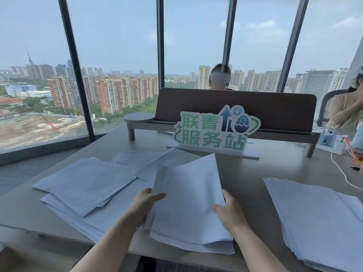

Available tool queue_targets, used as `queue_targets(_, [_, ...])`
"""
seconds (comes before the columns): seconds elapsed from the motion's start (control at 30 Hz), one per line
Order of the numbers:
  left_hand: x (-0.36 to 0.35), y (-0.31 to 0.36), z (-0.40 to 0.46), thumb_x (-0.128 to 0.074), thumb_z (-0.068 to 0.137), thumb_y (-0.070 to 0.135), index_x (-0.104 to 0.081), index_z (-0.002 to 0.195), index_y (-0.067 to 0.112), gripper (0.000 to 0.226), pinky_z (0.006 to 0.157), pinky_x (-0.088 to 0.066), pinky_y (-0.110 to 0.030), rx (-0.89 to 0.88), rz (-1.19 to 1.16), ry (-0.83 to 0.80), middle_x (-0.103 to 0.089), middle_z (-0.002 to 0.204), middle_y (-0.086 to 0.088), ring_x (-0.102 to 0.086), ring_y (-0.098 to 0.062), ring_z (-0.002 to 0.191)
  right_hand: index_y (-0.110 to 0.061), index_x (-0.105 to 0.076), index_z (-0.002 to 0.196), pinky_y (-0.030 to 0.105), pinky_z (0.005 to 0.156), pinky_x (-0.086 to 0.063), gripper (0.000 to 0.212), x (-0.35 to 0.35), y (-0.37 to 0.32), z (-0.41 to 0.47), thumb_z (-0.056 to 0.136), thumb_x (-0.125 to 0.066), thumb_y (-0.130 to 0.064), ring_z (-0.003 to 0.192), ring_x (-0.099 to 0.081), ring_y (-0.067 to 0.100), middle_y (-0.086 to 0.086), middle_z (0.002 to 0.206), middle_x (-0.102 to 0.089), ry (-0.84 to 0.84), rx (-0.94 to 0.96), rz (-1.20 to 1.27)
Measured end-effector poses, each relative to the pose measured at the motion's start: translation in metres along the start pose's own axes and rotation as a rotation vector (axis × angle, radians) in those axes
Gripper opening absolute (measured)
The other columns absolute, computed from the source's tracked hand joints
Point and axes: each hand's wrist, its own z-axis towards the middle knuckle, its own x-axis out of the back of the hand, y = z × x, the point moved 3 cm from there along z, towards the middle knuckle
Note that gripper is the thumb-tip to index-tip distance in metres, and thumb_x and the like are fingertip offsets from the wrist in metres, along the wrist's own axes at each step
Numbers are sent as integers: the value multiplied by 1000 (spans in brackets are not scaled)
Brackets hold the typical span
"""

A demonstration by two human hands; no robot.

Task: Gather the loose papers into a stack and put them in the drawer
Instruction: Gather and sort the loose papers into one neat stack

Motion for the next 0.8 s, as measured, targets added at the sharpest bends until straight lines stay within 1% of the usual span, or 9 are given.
queue_targets(0.1, [-7,0,-4,-74,62,-2,-62,100,2,40,64,-58,-38,-8,2,-54,-71,93,-22,-70,-34,76,-25,-65,96,29,63,-54,28,-3,-1,-3,79,-56,-4,75,-69,16,-6,88,-73,-63,-14,-72])
queue_targets(0.23, [-9,0,-2,-71,67,-9,-64,93,11,33,66,-58,-36,-73,17,-33,-72,91,-19,-68,-29,72,-20,-64,88,27,57,-44,16,0,3,-2,77,-60,-9,62,-59,18,-1,78,-70,-49,-17,-134])
queue_targets(0.33, [-9,4,-4,-70,56,4,-66,92,12,37,63,-57,-32,-144,-37,-30,-74,87,-15,-68,-23,66,-19,-65,90,35,70,-54,13,7,4,3,77,-67,-20,78,-65,26,2,85,-70,78,2,-91])
queue_targets(0.47, [-11,10,-6,-71,55,8,-68,95,12,41,67,-60,-38,-189,-203,-38,-74,83,-10,-68,-24,66,-15,-56,111,33,86,-49,37,10,1,10,81,-77,-23,95,-63,19,-3,105,-68,63,-143,313])
queue_targets(0.5, [-12,12,-7,-72,56,8,-68,97,11,41,67,-60,-39,-195,-229,-50,-74,82,-11,-67,-24,65,-10,-60,115,37,86,-53,40,9,3,14,80,-77,-22,94,-67,22,3,109,-71,27,-185,431])
queue_targets(0.57, [-16,17,-7,-70,59,9,-67,101,9,42,67,-59,-40,-201,-263,-82,-72,83,-13,-66,-25,66,-5,-68,110,39,75,-58,27,10,0,14,84,-72,-11,83,-72,27,13,100,-75,-26,-238,563])
queue_targets(0.7, [-22,26,-4,-70,74,12,-71,97,11,24,73,-58,-37,-204,-213,-111,-75,85,-9,-68,-24,73,-11,-72,101,47,83,-58,17,16,3,18,87,-66,-3,88,-72,32,9,93,-77,9,-200,436])
queue_targets(0.73, [-23,28,-2,-68,83,13,-72,95,10,13,71,-57,-32,-209,-180,-103,-75,83,-6,-68,-21,72,-13,-73,99,49,87,-57,17,19,3,18,86,-68,-5,90,-72,32,7,93,-77,23,-188,396])
queue_targets(0.8, [-21,28,6,-59,92,16,-70,90,12,13,62,-51,-23,-219,-75,-63,-73,78,-1,-66,-15,70,-15,-73,95,54,91,-55,15,26,7,24,84,-70,-6,91,-72,32,7,92,-77,76,-198,370])
